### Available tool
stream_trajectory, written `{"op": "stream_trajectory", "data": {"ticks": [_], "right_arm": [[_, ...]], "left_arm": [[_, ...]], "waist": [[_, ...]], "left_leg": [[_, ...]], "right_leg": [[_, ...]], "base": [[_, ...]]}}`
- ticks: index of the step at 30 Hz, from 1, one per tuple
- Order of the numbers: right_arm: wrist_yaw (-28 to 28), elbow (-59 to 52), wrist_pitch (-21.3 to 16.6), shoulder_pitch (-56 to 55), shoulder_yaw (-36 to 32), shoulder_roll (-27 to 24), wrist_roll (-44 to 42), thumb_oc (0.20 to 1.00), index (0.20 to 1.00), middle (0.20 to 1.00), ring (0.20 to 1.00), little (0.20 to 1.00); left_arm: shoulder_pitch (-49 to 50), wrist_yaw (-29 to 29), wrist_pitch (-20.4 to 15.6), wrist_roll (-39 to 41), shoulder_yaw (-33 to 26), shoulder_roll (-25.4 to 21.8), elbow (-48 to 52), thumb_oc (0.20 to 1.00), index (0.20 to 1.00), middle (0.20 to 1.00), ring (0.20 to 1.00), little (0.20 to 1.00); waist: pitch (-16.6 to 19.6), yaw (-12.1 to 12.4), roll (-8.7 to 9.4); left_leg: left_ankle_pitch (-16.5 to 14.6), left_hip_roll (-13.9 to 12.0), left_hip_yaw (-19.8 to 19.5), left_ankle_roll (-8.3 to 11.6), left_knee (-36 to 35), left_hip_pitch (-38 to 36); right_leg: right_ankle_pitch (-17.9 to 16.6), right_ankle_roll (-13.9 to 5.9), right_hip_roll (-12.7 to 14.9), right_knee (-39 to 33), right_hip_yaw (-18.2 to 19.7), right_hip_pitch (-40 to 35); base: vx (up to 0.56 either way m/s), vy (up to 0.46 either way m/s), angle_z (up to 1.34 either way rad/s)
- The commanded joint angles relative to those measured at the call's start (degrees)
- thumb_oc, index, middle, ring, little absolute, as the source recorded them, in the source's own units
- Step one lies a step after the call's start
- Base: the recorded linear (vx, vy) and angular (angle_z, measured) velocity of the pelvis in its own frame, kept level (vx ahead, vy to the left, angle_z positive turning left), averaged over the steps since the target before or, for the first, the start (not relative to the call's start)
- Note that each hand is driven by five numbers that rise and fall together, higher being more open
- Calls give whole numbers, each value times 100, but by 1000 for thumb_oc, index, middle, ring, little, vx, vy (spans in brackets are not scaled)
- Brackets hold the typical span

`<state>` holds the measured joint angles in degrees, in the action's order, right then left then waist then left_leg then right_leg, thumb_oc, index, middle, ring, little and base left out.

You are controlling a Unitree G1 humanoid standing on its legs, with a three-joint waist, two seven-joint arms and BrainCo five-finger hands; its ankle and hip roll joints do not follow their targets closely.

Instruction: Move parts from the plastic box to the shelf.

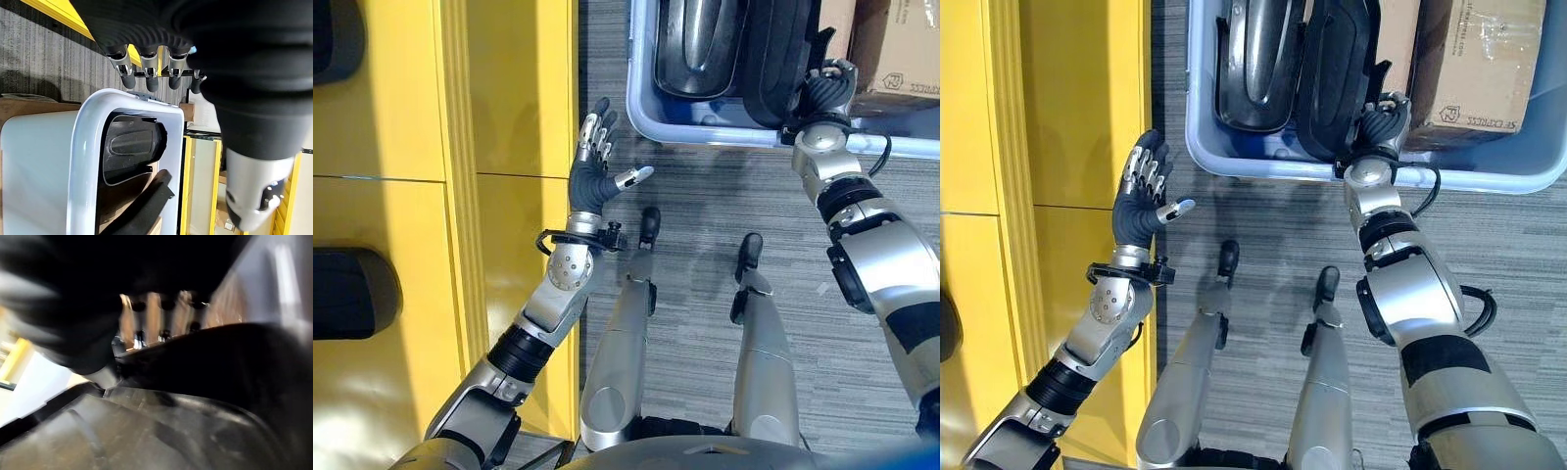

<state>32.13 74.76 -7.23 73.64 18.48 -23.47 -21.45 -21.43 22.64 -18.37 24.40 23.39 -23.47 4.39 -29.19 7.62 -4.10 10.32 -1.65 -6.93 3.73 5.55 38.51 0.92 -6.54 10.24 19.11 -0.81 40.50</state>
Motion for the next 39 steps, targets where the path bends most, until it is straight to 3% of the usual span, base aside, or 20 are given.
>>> {"op": "stream_trajectory", "data": {"ticks": [1, 14, 20, 24, 25, 31, 33, 39], "right_arm": [[47, 82, 29, -688, 54, 7, -240, 200, 200, 200, 200, 200], [16, -76, -116, -978, -268, 3, -560, 200, 200, 200, 200, 200], [122, -1204, -582, -1381, -388, 211, -786, 200, 200, 200, 200, 200], [205, -2544, -766, -2028, -432, 335, -517, 200, 200, 200, 200, 200], [109, -3547, -856, -2628, -517, 413, -337, 200, 200, 200, 200, 200], [-435, -5190, -988, -3912, -623, 559, -385, 200, 200, 200, 200, 200], [-924, -6152, -960, -4908, -625, 577, -204, 200, 200, 200, 200, 200], [-1688, -7089, -950, -5905, -690, 507, -451, 200, 200, 200, 200, 200]], "left_arm": [[-105, -115, -299, 97, -67, -173, 495, 1000, 1000, 1000, 1000, 1000], [81, -350, -268, 240, -31, -267, 425, 1000, 1000, 1000, 1000, 1000], [276, -344, -210, 207, -245, -323, 376, 1000, 1000, 1000, 1000, 1000], [519, -338, -153, 151, -479, -343, 402, 1000, 1000, 1000, 1000, 1000], [719, -378, -130, 144, -623, -342, 397, 1000, 1000, 1000, 1000, 1000], [1242, -564, -35, 169, -1002, -437, 428, 1000, 1000, 1000, 1000, 1000], [1687, -777, 39, 116, -1294, -446, 435, 1000, 1000, 1000, 1000, 1000], [2361, -1094, 95, 45, -1822, -456, 524, 1000, 1000, 1000, 1000, 1000]], "waist": [[-49, 141, 83], [281, 185, 160], [496, 55, 326], [604, -89, 448], [703, -196, 520], [953, -364, 647], [1222, -486, 676], [1628, -606, 621]], "left_leg": [[-634, 60, -283, -106, 386, -197], [-574, 8, -342, -68, 136, -671], [-553, -109, -342, -52, 7, -930], [-584, -192, -334, -36, 4, -1096], [-625, -249, -336, -27, 23, -1214], [-668, -391, -325, -9, -48, -1602], [-699, -496, -313, 21, -159, -1981], [-704, -701, -345, 71, -360, -2636]], "right_leg": [[-220, -72, 158, -1129, 126, -1114], [-251, -83, 202, -1315, -28, -1636], [-243, -62, 142, -1375, -44, -1828], [-204, -37, 105, -1348, -34, -1953], [-151, -30, 86, -1316, -35, -2059], [-48, -25, 48, -1328, -52, -2367], [119, -20, -13, -1250, -67, -2642], [539, 64, -199, -736, -135, -2966]], "base": [[0, 0, 0], [4, -6, 4], [25, -12, 3], [33, -16, -2], [39, -31, -6], [63, -35, -10], [107, -55, -5], [55, -58, 3]]}}
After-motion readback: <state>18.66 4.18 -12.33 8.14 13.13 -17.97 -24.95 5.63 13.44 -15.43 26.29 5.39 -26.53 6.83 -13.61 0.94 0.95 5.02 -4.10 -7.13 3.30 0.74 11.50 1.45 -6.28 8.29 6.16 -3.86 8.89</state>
